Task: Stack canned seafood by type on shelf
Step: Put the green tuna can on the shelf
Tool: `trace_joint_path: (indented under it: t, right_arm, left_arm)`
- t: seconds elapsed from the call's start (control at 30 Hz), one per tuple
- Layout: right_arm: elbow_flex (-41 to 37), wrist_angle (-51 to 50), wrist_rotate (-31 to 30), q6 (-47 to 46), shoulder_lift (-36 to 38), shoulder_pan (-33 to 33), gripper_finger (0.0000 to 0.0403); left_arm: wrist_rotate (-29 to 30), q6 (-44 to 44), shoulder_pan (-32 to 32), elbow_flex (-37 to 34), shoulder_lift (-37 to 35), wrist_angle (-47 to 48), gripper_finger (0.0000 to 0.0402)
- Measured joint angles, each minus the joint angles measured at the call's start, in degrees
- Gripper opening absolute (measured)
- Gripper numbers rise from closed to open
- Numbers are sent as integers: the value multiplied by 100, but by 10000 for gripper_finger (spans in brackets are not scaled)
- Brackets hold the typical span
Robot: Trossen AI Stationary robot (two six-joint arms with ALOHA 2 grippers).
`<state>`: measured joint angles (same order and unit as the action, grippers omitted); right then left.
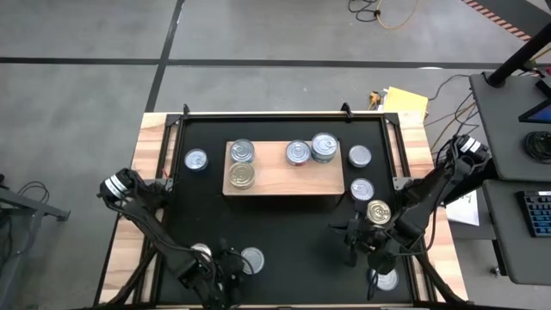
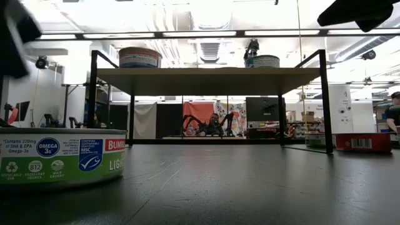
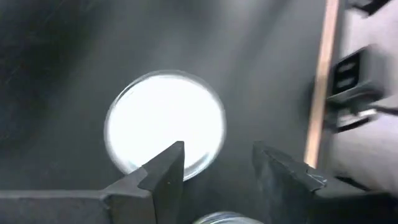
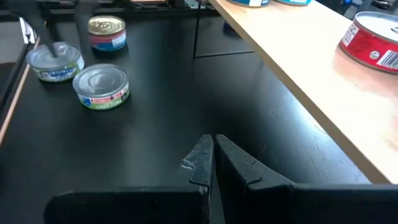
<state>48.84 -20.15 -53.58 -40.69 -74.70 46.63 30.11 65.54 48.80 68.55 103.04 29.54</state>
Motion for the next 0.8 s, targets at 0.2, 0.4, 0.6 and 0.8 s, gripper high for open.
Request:
trace_joint_path:
  t: [0.2,0.4,0.6,0.8]
  right_arm:
    - [14,164,2,36,-219,0,9]
    - [15,206,0,32,-237,-2,9]
    - [17,294,-2,44,-237,-2,9]
    - [-19,293,0,-36,-237,-2,9]
  left_arm:
    - [488,206,-4,-381,14,22,125]
    - [818,619,-44,-368,20,110,113]
    - [947,1096,-81,-373,20,485,136]
    - [949,890,-96,-373,20,450,153]
